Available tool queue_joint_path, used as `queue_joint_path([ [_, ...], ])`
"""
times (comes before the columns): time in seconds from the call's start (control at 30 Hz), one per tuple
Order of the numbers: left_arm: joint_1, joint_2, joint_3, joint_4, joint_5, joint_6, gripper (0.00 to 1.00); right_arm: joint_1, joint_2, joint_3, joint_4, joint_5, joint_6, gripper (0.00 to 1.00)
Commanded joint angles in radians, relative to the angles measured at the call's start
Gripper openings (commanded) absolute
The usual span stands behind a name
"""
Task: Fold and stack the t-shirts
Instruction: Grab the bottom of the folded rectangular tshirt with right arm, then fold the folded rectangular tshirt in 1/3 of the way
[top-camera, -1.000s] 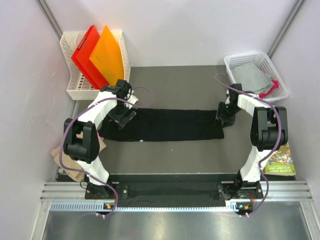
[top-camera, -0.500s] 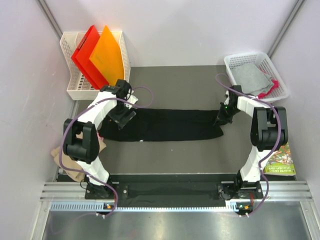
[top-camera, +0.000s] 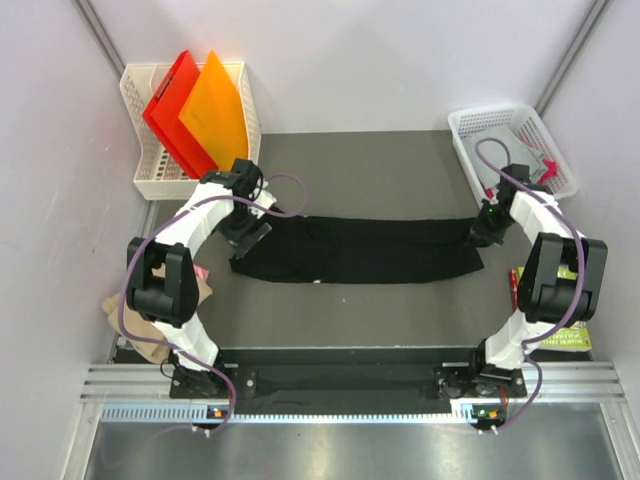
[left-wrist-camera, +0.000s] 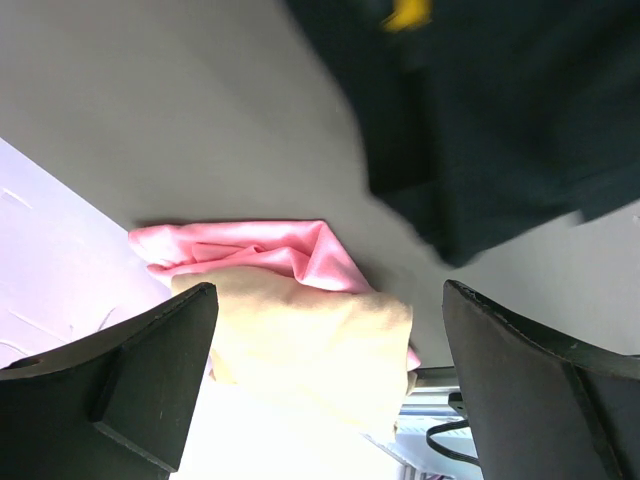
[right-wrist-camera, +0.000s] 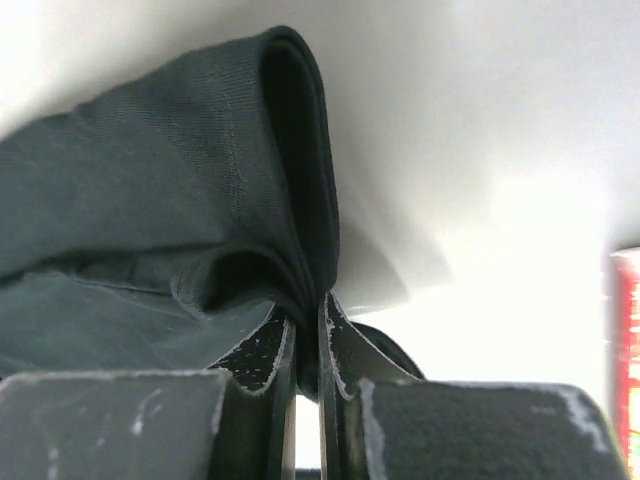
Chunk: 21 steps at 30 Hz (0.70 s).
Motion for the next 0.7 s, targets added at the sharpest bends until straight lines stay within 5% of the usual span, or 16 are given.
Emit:
queue_joint_path([
  [0.0, 0.002, -0.05, 0.018, 0.001, -0.016, 0.027, 0.99, -0.01, -0.019, 0.061, -0.034, 0.033, -0.019, 0.0],
  [0.3, 0.009, -0.085, -0.031, 0.015, -0.026, 0.041, 0.99, 0.357, 0.049, 0.293, -0.13, 0.091, 0.009, 0.0],
  [0.67, 0.018, -0.116, -0.051, 0.018, -0.043, 0.056, 0.99, 0.563, 0.169, 0.344, -0.095, 0.056, 0.089, 0.0],
])
